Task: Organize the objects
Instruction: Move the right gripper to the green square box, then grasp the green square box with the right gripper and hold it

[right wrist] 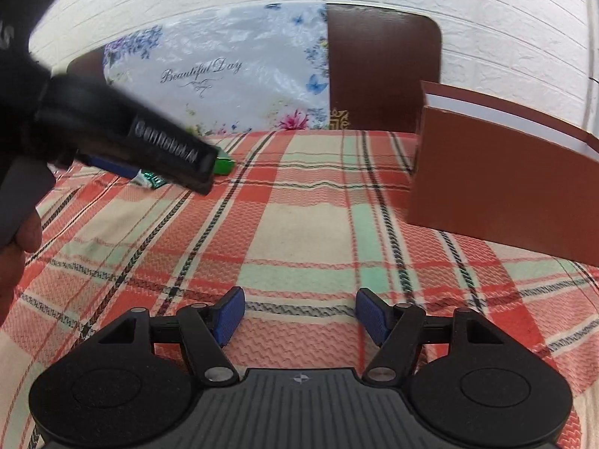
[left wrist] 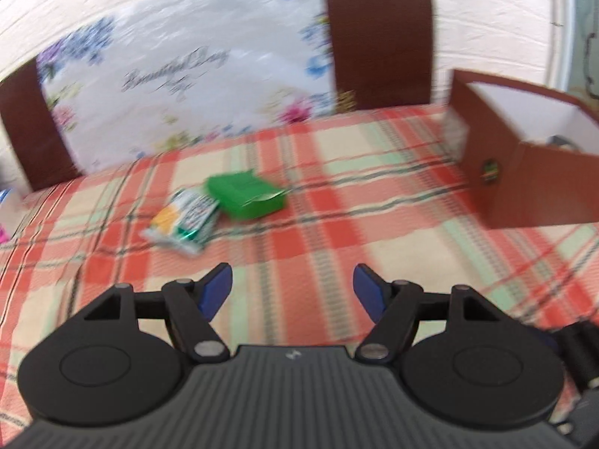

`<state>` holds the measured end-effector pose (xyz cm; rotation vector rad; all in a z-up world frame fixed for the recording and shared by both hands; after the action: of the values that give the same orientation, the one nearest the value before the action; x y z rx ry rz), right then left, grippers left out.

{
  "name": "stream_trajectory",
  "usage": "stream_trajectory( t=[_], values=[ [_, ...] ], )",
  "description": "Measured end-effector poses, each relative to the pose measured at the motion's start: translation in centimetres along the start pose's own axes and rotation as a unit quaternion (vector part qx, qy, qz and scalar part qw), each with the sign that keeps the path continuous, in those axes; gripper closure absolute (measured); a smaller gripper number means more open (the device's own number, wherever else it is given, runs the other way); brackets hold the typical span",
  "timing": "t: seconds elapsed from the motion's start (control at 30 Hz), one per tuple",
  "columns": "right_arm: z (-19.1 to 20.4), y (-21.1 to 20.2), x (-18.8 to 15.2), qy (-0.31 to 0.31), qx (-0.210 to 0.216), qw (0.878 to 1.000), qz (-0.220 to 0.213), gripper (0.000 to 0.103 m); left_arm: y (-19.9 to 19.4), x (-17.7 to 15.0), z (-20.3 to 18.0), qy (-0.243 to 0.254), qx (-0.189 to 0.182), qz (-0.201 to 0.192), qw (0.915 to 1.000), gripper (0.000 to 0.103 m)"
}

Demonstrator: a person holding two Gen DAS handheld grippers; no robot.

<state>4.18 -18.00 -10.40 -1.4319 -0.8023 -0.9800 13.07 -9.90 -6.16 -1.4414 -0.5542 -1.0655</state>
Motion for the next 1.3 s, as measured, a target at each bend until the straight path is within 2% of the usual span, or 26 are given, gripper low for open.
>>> stream_trajectory(
  t=[0.27, 0.43, 0.67, 0.83, 0.9, 0.97, 1.1, 1.27, 1.3],
  values=[
    [1.2, 1.3, 0.7, -0.019, 0.007, 1.0, 0.005, 0.034, 2.6, -3.5, 5.6, -0.048, 0.029, 0.035, 0.9978, 0.029],
    [3.0, 2.5, 1.2, -0.037, 0.018, 0.999, 0.003, 0.034, 3.1, -4.3, 8.4, -0.076, 0.039, 0.025, 0.996, 0.019],
    [5.9, 5.7, 2.7, -0.051, 0.043, 0.998, 0.002, 0.029, 3.9, -4.9, 11.6, -0.07, 0.049, 0.0, 0.9963, 0.006],
    [6.3, 8.8, 4.6, -0.004, 0.073, 0.997, -0.004, 0.028, 4.1, -4.9, 12.4, -0.087, 0.035, -0.022, 0.9953, 0.005],
    [6.3, 9.7, 5.7, 0.022, 0.094, 0.995, -0.015, 0.029, 3.7, -4.9, 12.7, -0.107, 0.02, -0.038, 0.9933, 0.005],
    [6.3, 11.0, 6.7, 0.035, 0.097, 0.994, -0.023, 0.028, 3.7, -4.8, 13.1, -0.128, 0.011, -0.045, 0.9906, 0.005],
    [6.6, 14.1, 8.7, 0.065, 0.115, 0.991, -0.032, 0.025, 3.9, -4.7, 12.8, -0.127, 0.013, -0.047, 0.9907, 0.005],
    [7.6, 17.9, 9.4, 0.085, 0.14, 0.987, -0.003, 0.022, 4.0, -4.6, 12.8, -0.135, 0.009, -0.05, 0.9896, 0.005],
    [7.8, 18.1, 9.5, 0.082, 0.146, 0.986, -0.001, 0.026, 4.0, -4.6, 12.7, -0.135, 0.009, -0.05, 0.9895, 0.005]
  ],
)
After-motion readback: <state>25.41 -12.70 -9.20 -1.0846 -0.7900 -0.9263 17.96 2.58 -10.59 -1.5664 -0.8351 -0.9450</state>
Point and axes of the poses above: each gripper's, at about its wrist camera, not at the fingertips, and y roughly the way its jaws point, z to its left, x to its top, the point moved 10 cm from there along y, roughly the way its jaws point, and after that the axes turned 8 degrees about -z, right-handed, at the moved point
